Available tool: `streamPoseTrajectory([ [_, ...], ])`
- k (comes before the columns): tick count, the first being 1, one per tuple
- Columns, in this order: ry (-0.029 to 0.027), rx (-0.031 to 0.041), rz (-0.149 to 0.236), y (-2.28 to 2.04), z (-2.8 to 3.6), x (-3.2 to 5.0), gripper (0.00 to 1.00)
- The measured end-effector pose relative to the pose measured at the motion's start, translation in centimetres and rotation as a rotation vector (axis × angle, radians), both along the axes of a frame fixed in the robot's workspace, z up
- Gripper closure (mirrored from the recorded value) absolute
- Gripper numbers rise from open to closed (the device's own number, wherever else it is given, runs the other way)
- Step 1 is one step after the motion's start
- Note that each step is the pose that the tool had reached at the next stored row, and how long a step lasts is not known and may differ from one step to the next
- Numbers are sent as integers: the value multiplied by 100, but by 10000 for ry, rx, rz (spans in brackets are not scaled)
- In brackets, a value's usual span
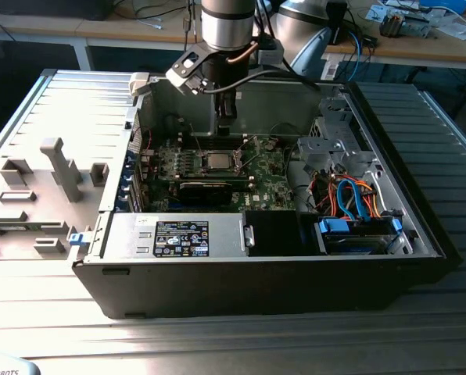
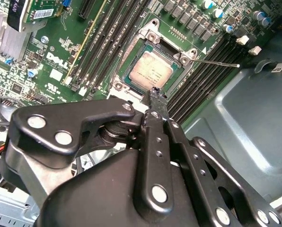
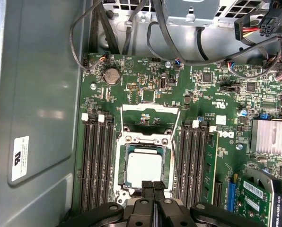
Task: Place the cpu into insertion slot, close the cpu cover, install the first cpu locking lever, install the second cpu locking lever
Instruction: 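Close the cpu cover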
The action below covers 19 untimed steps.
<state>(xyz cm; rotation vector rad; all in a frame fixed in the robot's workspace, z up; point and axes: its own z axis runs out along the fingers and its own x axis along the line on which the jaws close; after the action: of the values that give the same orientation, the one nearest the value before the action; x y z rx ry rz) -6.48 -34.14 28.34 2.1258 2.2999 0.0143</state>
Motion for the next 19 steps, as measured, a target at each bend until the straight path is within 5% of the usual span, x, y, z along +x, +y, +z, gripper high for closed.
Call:
streamPoseTrajectory([
  [19, 0, 0, 1, 0, 95, 0, 89],
])
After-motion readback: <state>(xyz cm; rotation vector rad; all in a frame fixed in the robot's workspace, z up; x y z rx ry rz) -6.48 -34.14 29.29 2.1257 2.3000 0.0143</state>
